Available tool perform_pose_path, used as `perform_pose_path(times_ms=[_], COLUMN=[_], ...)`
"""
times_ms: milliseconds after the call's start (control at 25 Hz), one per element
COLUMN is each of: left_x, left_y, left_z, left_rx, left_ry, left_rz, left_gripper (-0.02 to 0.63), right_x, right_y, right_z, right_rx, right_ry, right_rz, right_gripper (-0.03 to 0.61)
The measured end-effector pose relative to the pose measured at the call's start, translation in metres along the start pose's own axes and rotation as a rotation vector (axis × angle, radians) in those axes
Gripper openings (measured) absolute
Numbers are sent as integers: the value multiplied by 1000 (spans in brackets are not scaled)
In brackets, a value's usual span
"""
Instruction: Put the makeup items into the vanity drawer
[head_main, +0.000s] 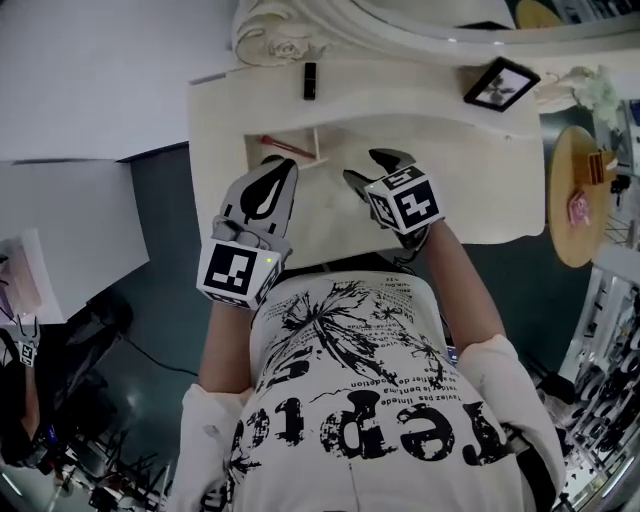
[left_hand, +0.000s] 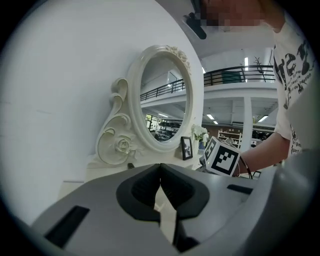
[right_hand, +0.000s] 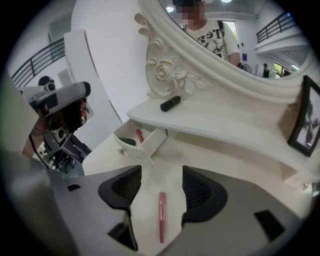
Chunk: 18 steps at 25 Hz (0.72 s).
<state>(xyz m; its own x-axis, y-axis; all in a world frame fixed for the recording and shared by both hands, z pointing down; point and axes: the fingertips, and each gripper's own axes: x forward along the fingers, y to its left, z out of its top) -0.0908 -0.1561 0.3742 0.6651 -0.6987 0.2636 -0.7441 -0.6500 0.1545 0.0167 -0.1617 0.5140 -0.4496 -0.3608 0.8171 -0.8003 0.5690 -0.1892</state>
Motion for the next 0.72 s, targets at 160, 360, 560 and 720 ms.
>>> perform_pose_path(times_ms=[160,360,560,720], left_x=[19,34,37,37], left_y=[-24,-46,-55,-58], left_z=[-5,-17,-33,-39], left_rx=[10,13,2,-6], left_ry=[20,54,88,102], left_rz=[-76,-126,-133,-126], left_gripper=[14,14,14,14], right_x=[-3,3,9,13], right_y=[-15,-21,-17,-16], right_z=[-40,-80,-104,-110], right_rx=[67,102,100,66], right_ry=[46,104,152,176], right_rz=[-34,-43,-31,-54], right_gripper=[273,269,244,195])
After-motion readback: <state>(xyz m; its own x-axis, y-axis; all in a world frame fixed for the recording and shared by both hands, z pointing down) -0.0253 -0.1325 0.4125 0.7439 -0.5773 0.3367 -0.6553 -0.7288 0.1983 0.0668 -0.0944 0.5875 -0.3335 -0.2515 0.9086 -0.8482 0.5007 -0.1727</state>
